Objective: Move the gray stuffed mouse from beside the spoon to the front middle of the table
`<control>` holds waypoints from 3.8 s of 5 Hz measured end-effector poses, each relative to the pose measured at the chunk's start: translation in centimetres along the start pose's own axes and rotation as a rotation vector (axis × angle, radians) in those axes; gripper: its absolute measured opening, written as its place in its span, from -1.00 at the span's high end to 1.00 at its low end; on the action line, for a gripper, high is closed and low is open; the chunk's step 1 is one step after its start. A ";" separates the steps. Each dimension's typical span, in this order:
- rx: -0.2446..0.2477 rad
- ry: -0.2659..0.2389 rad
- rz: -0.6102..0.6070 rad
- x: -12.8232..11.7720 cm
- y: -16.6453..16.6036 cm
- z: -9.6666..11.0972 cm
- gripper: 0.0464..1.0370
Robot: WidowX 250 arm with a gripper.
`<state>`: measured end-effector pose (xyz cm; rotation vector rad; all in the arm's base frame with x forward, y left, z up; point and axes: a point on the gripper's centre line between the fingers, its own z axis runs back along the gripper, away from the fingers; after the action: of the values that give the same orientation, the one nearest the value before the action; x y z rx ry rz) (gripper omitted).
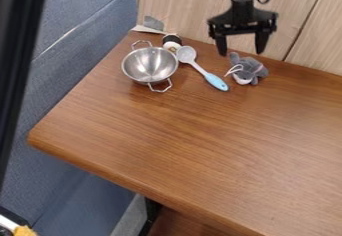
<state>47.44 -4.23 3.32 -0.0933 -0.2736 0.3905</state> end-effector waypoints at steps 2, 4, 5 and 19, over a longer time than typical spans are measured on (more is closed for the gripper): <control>0.030 0.084 -0.043 -0.3 0.1 -3.2 -0.93; 0.059 0.115 -0.093 -0.1 -0.8 -4.5 -0.28; 0.056 0.115 -0.097 0.0 -0.9 -4.4 0.05; 0.119 0.192 -0.190 -14.3 8.4 1.3 -0.94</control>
<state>31.31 -2.02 -0.10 0.0126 -0.0682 0.2064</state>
